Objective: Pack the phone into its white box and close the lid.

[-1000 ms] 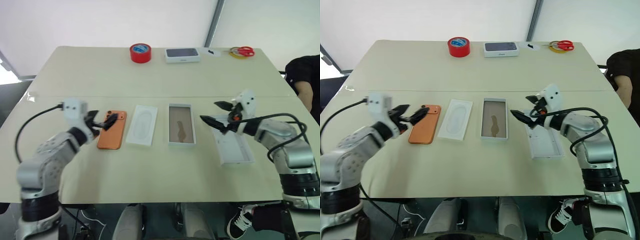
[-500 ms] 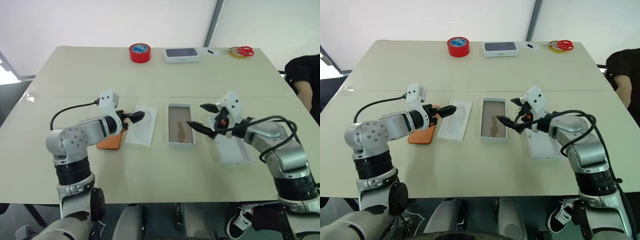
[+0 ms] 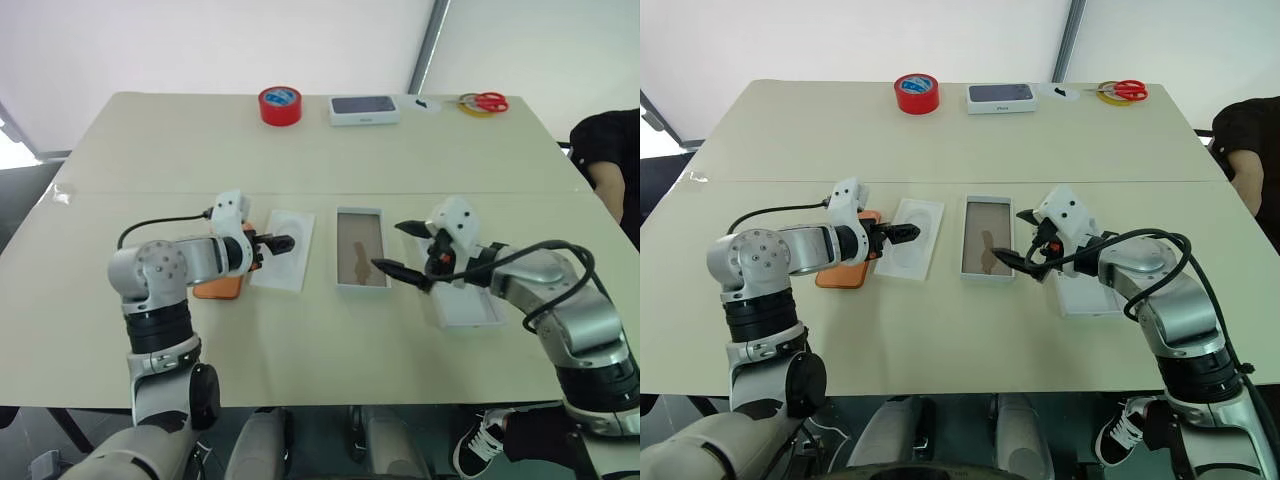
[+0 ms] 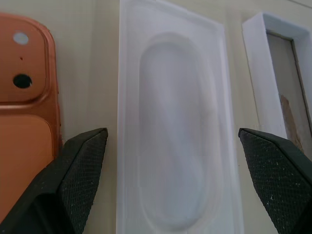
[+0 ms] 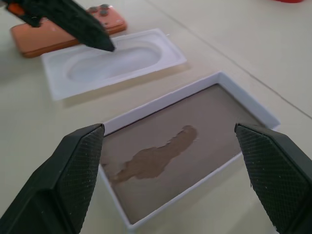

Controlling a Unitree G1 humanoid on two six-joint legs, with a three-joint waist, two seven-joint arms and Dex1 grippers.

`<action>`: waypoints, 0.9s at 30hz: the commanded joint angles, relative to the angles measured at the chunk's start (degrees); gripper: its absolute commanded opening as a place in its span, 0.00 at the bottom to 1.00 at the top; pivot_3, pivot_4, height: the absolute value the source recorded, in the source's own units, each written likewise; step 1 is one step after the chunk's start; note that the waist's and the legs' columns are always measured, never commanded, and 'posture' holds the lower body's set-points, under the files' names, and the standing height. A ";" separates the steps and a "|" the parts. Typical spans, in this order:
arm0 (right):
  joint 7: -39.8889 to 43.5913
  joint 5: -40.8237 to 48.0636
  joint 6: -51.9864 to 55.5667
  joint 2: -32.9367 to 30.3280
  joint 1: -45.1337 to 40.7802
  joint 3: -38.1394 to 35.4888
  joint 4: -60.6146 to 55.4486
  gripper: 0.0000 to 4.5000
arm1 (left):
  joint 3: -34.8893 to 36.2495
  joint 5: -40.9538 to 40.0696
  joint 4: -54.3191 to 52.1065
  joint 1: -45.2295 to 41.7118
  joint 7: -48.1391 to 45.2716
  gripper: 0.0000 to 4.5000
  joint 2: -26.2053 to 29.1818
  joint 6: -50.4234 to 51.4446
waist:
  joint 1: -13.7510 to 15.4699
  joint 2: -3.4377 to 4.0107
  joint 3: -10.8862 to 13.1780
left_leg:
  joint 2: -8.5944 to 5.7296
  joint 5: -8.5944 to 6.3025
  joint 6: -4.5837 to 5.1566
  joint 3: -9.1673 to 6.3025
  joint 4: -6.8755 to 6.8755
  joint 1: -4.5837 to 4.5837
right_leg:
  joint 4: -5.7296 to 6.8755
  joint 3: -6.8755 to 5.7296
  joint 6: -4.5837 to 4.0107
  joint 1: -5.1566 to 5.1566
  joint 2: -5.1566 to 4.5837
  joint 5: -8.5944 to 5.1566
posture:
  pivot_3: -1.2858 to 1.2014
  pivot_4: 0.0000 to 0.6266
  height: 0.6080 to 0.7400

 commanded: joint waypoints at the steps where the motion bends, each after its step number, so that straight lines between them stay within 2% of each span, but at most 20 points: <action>1: 2.81 0.72 2.67 -3.10 -0.56 2.13 -4.23 1.00 | 1.28 1.27 0.87 -1.51 -0.69 0.72 0.19 0.88 | -0.02 0.00 0.00 | 0.00 0.00 0.00 -0.01 0.00 0.00 | -0.01 0.00 0.00 0.00 0.00 0.00 | 0.52 0.24 0.94; 7: 4.60 -1.07 8.59 -6.11 -4.85 8.37 -4.51 1.00 | 1.84 3.08 2.35 -2.18 -1.00 0.04 0.34 0.19 | -0.05 -0.01 0.00 | 0.02 0.00 0.00 -0.01 0.00 0.00 | -0.01 0.00 -0.02 -0.01 0.00 -0.01 | 0.52 0.24 0.94; 14: 8.04 -7.36 7.38 -5.62 -12.97 18.57 1.12 1.00 | 2.85 3.79 2.61 -2.79 -2.49 0.02 0.18 -1.67 | -0.05 -0.02 0.00 | 0.02 0.01 -0.03 -0.01 0.00 0.00 | -0.02 -0.01 -0.02 -0.02 -0.01 -0.01 | 0.52 0.24 0.94; 19: 12.34 -11.21 4.78 -3.21 -18.41 25.22 5.94 1.00 | 7.85 2.98 1.62 -4.35 -3.10 0.02 -0.79 -1.29 | -0.10 -0.02 0.00 | 0.01 0.04 -0.08 -0.02 0.00 -0.01 | -0.02 -0.01 -0.01 -0.02 -0.02 0.00 | 0.52 0.24 0.94; 22: 13.20 -13.98 3.62 -1.19 -20.55 27.90 10.42 0.81 | 10.95 2.81 0.77 -5.30 -3.04 0.00 -1.40 -0.16 | -0.12 -0.01 0.00 | 0.00 0.05 -0.10 -0.02 0.00 -0.01 | -0.01 -0.02 0.00 -0.02 -0.01 0.01 | 0.52 0.24 0.94; 25: 13.89 -16.31 2.37 -0.19 -21.40 29.15 13.45 0.50 | 12.52 3.03 -0.36 -5.55 -3.01 0.00 -1.53 1.14 | -0.04 -0.02 0.00 | 0.00 0.06 -0.11 -0.02 0.00 -0.03 | -0.01 -0.03 0.00 -0.03 -0.03 0.01 | 0.52 0.24 0.94; 27: 14.08 -17.36 1.67 0.37 -21.52 29.29 14.39 0.26 | 13.17 3.23 -1.20 -5.38 -2.94 0.00 -1.67 1.80 | -0.07 -0.02 0.00 | -0.01 0.06 -0.12 -0.01 0.00 -0.03 | -0.01 -0.02 0.00 -0.03 -0.06 0.02 | 0.52 0.24 0.94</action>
